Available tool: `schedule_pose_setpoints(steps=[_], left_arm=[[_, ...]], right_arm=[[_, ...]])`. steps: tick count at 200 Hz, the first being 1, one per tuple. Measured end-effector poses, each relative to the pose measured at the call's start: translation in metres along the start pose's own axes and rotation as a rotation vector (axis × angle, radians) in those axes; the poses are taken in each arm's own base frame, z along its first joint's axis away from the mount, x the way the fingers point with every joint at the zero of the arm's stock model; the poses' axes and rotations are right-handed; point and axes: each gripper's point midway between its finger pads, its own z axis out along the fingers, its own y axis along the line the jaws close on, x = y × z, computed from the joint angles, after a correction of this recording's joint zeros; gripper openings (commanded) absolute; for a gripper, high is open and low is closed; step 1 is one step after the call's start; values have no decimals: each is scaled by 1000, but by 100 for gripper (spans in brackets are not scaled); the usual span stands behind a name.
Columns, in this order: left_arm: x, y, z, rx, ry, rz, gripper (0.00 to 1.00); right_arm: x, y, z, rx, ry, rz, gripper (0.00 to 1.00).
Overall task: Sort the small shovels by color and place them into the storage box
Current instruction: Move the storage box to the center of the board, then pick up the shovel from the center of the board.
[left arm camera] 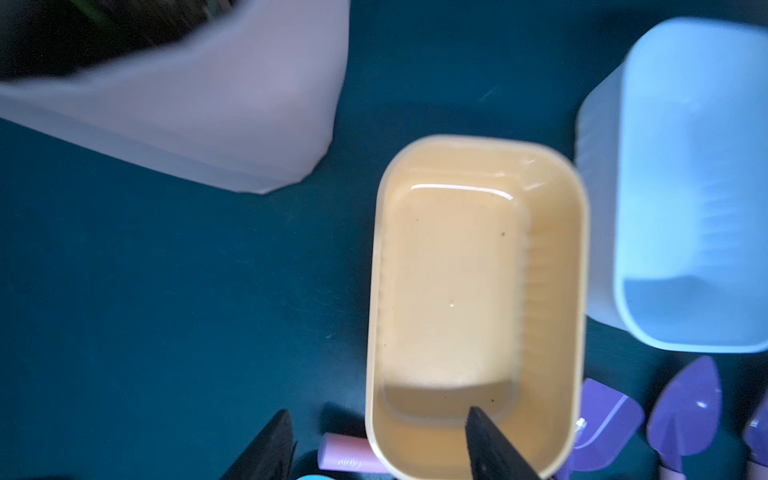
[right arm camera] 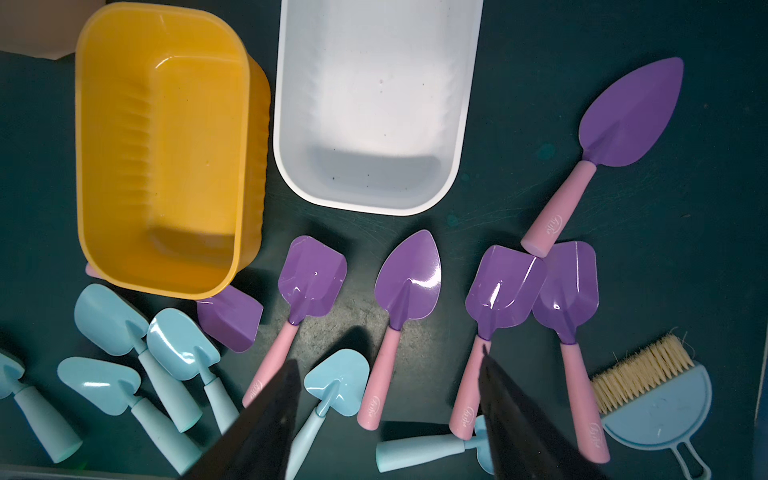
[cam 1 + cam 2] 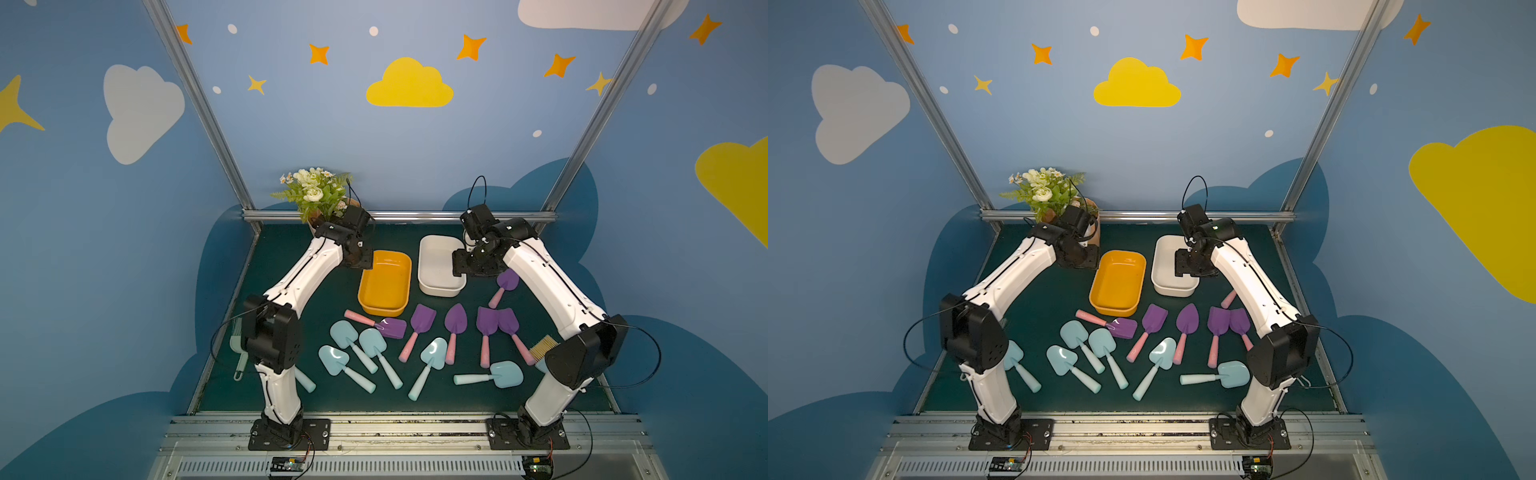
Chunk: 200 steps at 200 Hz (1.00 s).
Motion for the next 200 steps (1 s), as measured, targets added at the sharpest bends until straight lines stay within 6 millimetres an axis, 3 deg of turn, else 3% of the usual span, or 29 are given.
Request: schedule_pose_setpoints(steps=[16, 30, 57, 85, 140, 200], left_arm=[[-2, 5, -46, 14, -95, 2, 60], [8, 13, -79, 18, -155, 1, 60], [42, 30, -110, 11, -182, -17, 59], [78, 42, -112, -1, -123, -45, 58], [147, 50, -94, -5, 37, -103, 55], [175, 42, -88, 11, 104, -126, 53]], right_arm=[[2, -2, -8, -2, -13, 11, 69], [8, -7, -18, -2, -24, 29, 69], [35, -21, -36, 4, -21, 99, 71], [75, -37, -35, 22, 36, 157, 71], [153, -63, -1, 99, 225, 221, 68], [185, -69, 27, 120, 344, 220, 69]])
